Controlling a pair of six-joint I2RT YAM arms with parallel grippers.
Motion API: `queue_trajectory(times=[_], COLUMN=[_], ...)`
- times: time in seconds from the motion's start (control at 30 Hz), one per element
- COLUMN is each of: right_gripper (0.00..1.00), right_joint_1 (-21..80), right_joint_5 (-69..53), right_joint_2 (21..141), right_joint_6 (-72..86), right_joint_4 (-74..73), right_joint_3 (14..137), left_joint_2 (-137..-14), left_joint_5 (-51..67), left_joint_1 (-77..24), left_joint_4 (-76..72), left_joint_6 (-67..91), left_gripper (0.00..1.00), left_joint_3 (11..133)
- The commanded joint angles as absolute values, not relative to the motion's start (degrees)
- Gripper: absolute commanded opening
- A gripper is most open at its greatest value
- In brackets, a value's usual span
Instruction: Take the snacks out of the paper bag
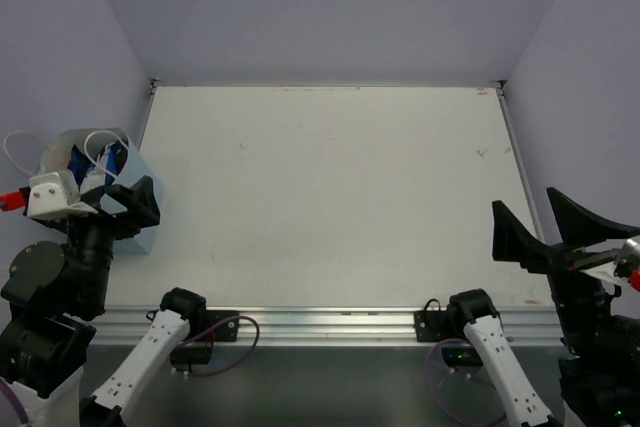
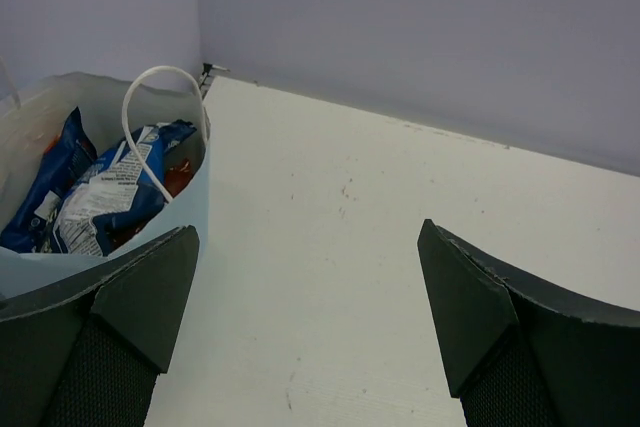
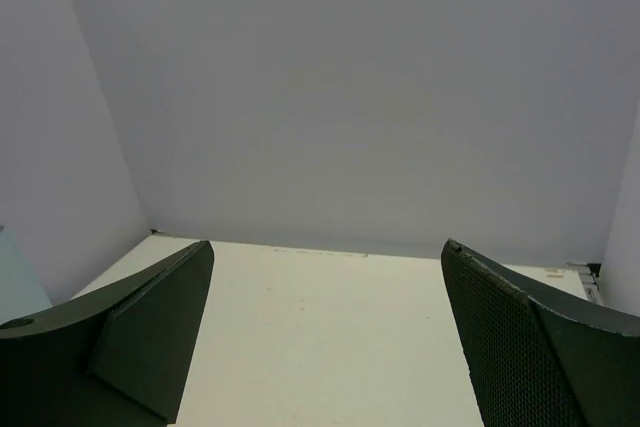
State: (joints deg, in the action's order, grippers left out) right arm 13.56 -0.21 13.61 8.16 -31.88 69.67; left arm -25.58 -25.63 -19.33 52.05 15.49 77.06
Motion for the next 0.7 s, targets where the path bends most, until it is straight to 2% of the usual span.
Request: queue_trajectory(times=[0.0,0.17,0.43,0.53,0.67], right_gripper=[0.99,0.99,0.99,0.99,0.99], right_joint_1=[13.8,13.8,13.8,13.8,13.7], right_joint_5=[-1.8,-4.6,-18.5,-22.0,-24.8], right_joint_2=[15.5,17.7,21.6,22.1,21.6], right_joint_6=[8.9,11.7,15.1,16.3,17.2], right_joint_4=[-31.8,-33.0,-33.3,-32.5,-31.1], right_joint_3=[69.3,67.7,64.6,63.8,61.9], left_joint_2=[-28.0,-34.7,-55.9,-61.9,-67.8], left_joint_5=[-27.5,-29.7,-35.8,-29.3,-32.0], left_joint_1=[-19.9,-20.3,-19.5,-10.9,-4.6], left_joint_4=[52.9,54.6,56.0,53.5,52.6], left_joint_6=[16.6,16.4,12.3,9.4,10.5], left_gripper=[1.0,1.0,1.0,1.0,1.0], left_joint_3=[75.0,75.1,83.0,85.3,86.1])
